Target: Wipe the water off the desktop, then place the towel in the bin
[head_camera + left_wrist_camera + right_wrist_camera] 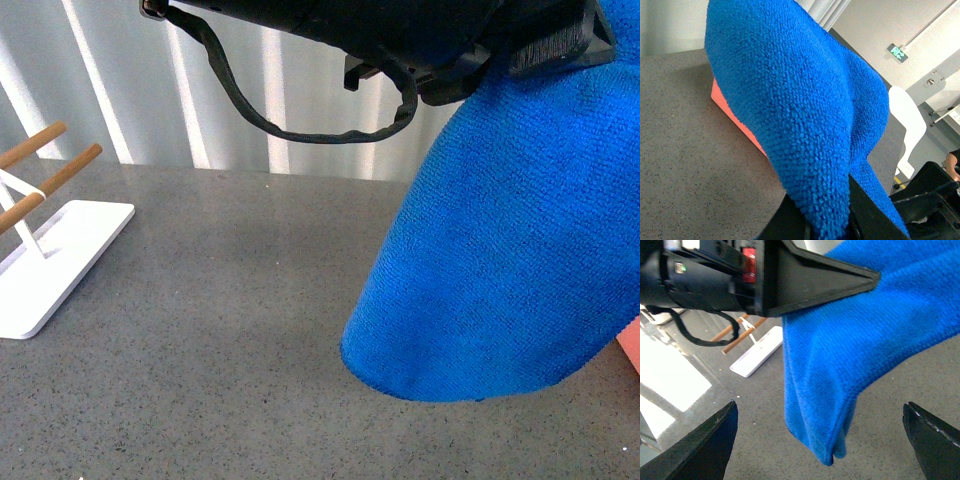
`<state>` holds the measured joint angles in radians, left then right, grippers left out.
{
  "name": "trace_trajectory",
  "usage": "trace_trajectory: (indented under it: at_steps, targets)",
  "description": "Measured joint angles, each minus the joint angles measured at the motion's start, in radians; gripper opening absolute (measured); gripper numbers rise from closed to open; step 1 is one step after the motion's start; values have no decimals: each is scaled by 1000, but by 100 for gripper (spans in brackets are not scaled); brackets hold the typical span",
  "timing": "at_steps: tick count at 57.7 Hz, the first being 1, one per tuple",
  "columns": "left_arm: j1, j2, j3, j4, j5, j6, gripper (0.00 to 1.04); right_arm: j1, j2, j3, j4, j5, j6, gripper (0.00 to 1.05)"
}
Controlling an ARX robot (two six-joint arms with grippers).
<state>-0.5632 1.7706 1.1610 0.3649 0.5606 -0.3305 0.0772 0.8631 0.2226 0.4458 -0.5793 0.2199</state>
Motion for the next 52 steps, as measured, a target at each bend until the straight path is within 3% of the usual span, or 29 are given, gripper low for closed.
trace_trajectory:
  at_steps: [24, 35, 41, 52]
  targets:
    - [-6, 0, 0, -7, -3, -35, 6, 11, 282, 38, 267, -48, -25, 97]
    - [-8, 0, 0, -10, -4, -39, 6, 32, 357, 63, 341, -35, -29, 71]
    - [-8, 0, 0, -13, -6, -38, 6, 58, 362, 65, 352, -11, -30, 50]
    - [-6, 0, 0, -19, -8, -39, 6, 60, 385, 66, 401, 14, -17, 24]
